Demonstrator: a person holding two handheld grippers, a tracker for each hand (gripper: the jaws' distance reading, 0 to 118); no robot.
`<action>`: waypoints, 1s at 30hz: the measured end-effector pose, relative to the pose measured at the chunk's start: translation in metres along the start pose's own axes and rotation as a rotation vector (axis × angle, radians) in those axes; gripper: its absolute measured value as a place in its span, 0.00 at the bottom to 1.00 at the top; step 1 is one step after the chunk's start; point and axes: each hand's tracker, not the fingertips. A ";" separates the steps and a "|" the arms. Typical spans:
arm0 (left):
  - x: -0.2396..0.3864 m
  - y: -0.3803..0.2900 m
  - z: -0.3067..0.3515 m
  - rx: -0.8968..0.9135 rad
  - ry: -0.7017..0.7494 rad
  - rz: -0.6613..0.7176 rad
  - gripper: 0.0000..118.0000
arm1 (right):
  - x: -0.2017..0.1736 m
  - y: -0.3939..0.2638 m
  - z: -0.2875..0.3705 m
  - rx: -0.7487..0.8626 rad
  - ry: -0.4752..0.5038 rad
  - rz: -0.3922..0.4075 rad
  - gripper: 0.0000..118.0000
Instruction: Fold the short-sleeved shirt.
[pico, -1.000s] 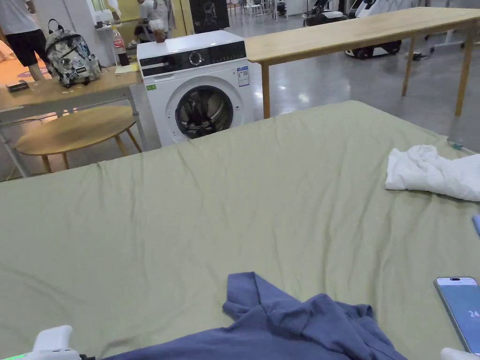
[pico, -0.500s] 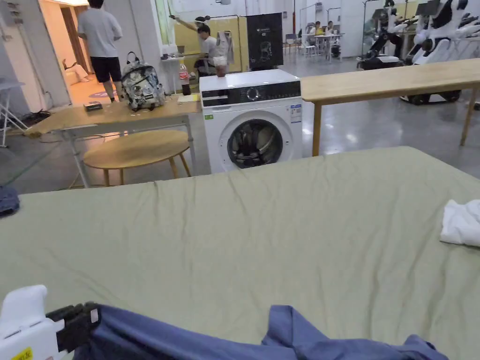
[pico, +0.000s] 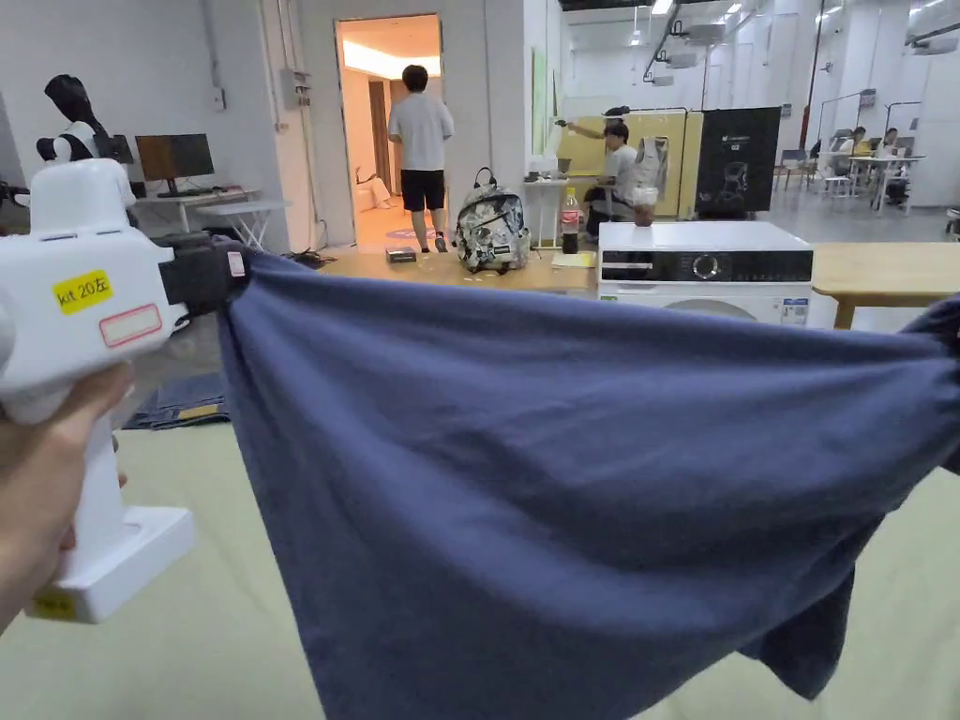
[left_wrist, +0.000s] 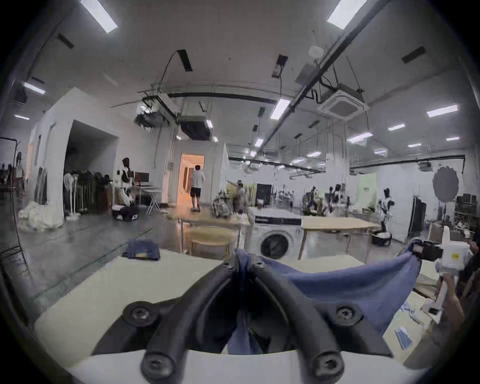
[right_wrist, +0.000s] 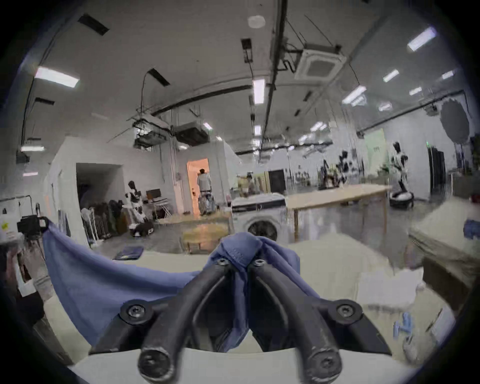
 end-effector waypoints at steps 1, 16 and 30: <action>0.005 0.007 -0.004 0.000 0.003 -0.001 0.00 | -0.004 0.014 -0.012 -0.001 -0.023 0.022 0.05; 0.011 0.008 -0.124 -0.075 0.069 0.017 0.00 | -0.011 0.054 -0.165 -0.058 -0.053 0.092 0.05; 0.001 -0.233 -0.035 -0.344 -0.010 0.227 0.00 | 0.050 -0.182 -0.095 -0.333 -0.075 0.019 0.05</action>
